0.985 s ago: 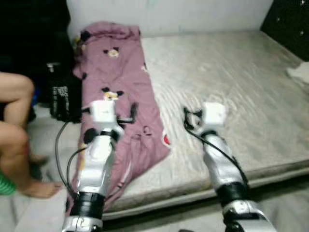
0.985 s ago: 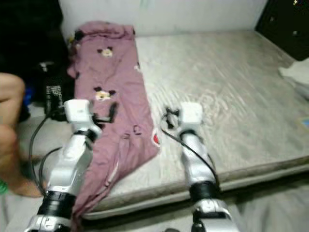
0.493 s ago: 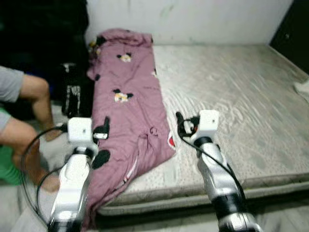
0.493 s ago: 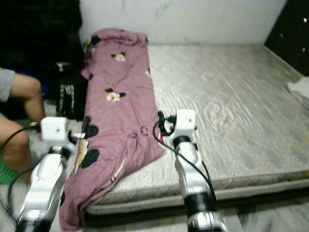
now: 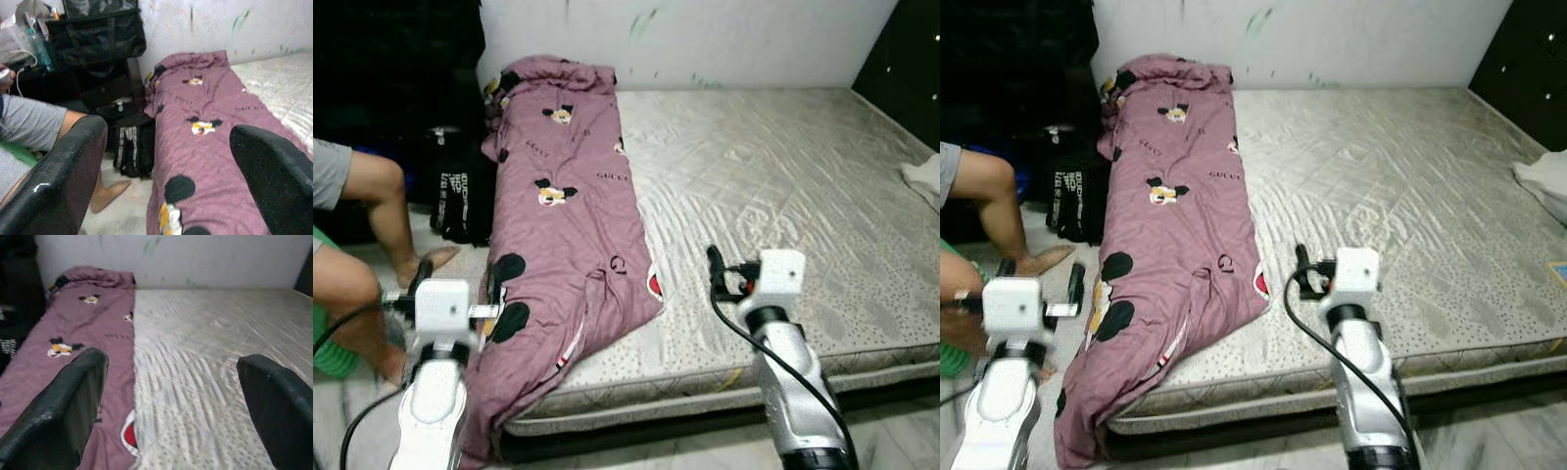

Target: Clean up the room

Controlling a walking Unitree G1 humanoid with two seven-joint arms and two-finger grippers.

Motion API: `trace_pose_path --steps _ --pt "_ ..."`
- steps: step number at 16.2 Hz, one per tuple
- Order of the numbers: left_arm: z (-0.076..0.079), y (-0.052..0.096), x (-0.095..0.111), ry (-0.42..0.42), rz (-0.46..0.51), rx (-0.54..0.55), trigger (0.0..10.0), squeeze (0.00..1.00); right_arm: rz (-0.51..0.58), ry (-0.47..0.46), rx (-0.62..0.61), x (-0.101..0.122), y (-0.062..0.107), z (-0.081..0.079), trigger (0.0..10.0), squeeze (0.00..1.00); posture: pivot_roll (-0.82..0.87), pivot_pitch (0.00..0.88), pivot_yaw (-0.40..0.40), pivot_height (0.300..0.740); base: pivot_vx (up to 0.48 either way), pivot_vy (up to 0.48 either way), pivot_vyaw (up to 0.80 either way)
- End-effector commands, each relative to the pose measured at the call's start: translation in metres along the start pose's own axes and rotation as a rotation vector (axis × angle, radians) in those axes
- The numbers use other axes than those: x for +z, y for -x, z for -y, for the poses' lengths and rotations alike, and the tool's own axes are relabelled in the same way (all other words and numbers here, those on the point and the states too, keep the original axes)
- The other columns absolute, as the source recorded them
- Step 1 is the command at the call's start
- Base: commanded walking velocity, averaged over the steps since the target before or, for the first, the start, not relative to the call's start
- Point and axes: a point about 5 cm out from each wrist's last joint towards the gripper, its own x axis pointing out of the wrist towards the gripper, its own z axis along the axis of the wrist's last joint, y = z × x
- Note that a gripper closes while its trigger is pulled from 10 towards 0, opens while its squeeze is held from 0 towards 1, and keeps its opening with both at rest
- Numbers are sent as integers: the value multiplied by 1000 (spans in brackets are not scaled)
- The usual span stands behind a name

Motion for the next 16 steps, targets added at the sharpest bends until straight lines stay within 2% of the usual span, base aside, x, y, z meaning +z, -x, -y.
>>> trace_pose_path --steps 1,5,8,11,16 --pt "-1 2 3 -9 12 -7 10000 0 8 0 -5 6 1 2 10000 0 63 35 -38 740 0 0 0" --pt "11 0 12 -1 30 -70 10000 0 -18 -11 12 6 0 -1 10000 0 68 47 -45 740 0 0 0" --pt "15 -9 15 32 24 -56 10000 0 -22 -16 19 7 -3 -3 10000 0 60 52 -46 740 0 0 0" --pt "14 -9 13 65 4 -34 10000 0 -26 -14 27 8 -3 -4 10000 0 54 60 -45 740 0 0 0" --pt "12 -12 13 75 -12 -16 10000 0 -29 -14 47 9 -5 -6 10000 0 58 64 -52 687 0 0 0"
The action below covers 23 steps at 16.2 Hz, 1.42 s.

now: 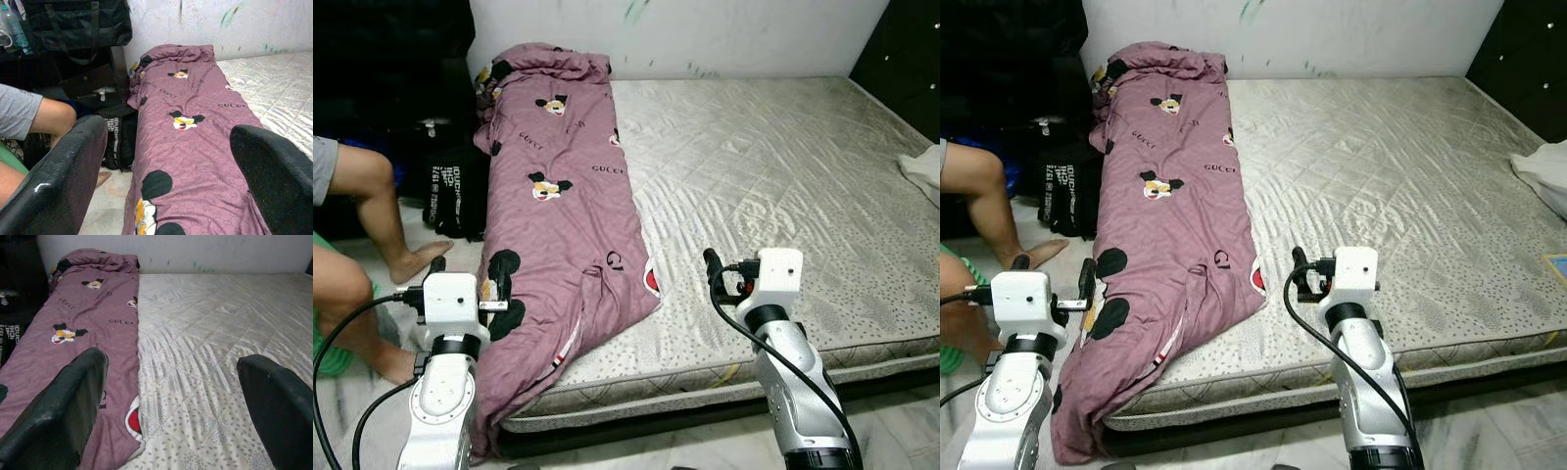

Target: Clean up the room

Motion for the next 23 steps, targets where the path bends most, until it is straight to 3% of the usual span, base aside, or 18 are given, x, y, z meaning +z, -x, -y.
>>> trace_pose_path --steps 1,7,16,23 --pt "-1 0 1 0 -6 10 10000 0 5 1 2 3 -1 0 10000 0 58 63 -52 677 0 0 0" --pt "0 -2 1 6 -11 14 10000 0 8 3 13 3 -4 -1 10000 0 58 52 -50 614 0 0 0" --pt "-4 -7 3 8 -5 51 10000 0 1 7 42 1 -8 -6 10000 0 62 54 -54 614 0 0 0" --pt "-3 -10 3 17 -9 59 10000 0 2 9 58 1 -12 -9 10000 0 57 64 -57 540 0 0 0"
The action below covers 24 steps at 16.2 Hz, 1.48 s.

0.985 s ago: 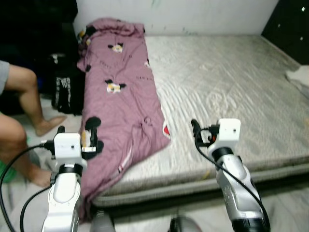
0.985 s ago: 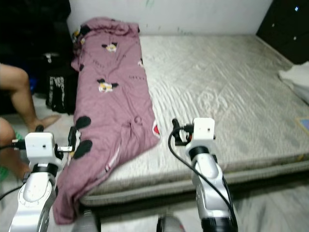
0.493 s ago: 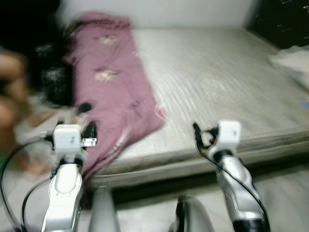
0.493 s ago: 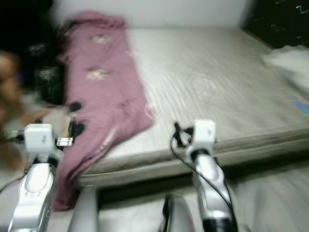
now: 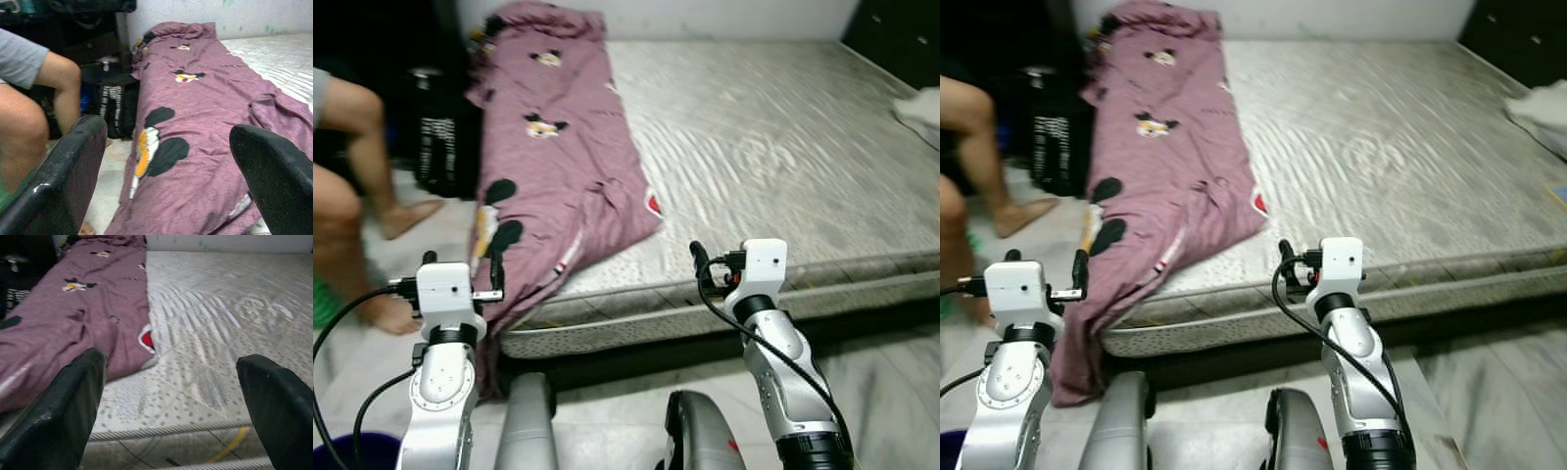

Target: Clean up the room

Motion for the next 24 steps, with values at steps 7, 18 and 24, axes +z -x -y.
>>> trace_pose_path --steps 7,18,24 --pt "3 -3 3 14 10 -15 10000 0 3 14 2 2 -4 1 10000 0 55 60 -60 506 0 0 0" --pt "8 -2 4 48 24 -68 10000 0 10 25 29 1 -4 -4 10000 0 59 50 -59 506 233 0 0" --pt "9 -4 4 50 21 -74 10000 0 7 21 26 1 -6 -3 10000 0 58 62 -60 506 324 0 0"
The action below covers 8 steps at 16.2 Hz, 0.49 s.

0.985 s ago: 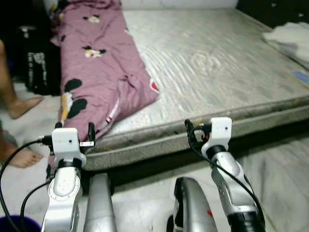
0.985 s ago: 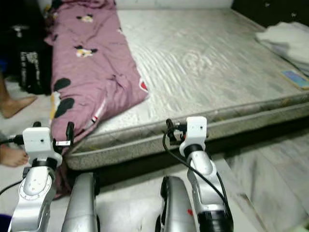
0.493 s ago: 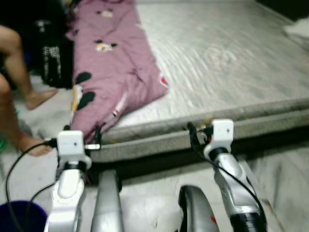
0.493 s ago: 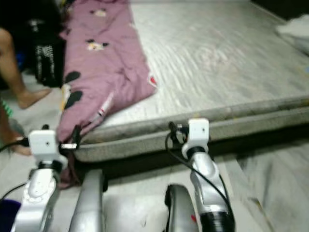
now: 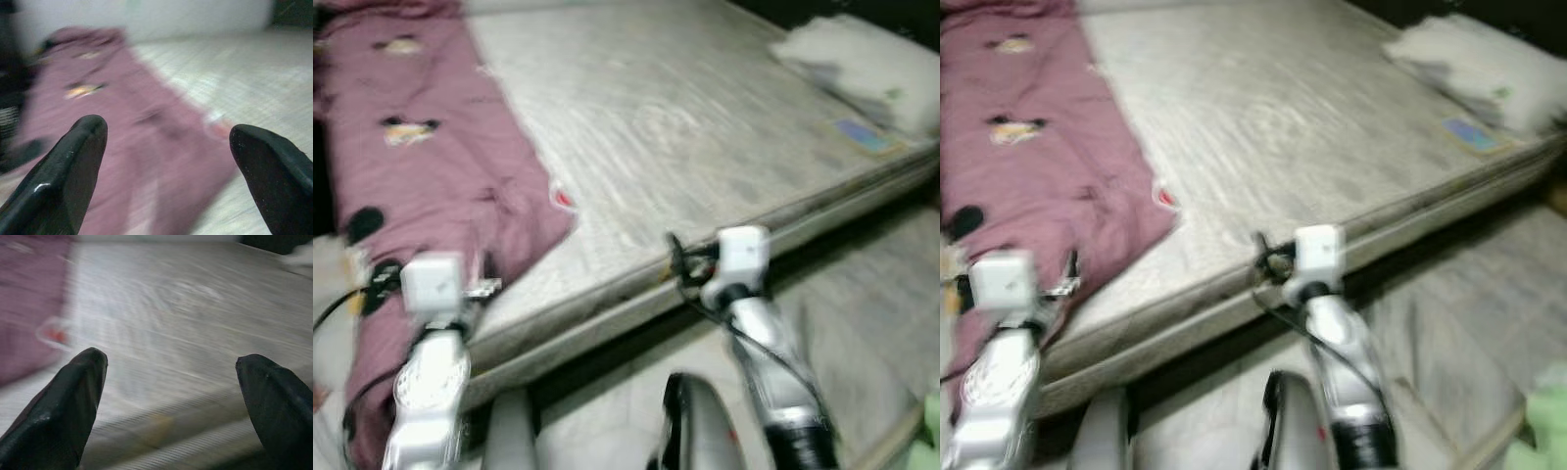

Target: Clean up the room

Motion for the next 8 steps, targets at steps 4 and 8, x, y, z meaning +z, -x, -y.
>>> trace_pose_path --steps 4,8 --pt "-4 5 -9 -20 -55 21 10000 0 -10 -9 -17 -2 0 3 10000 0 57 67 -60 506 0 0 0" --pt "-9 -2 -8 -3 -54 58 10000 0 -8 11 1 -1 -1 0 10000 0 54 65 -60 506 0 0 495"
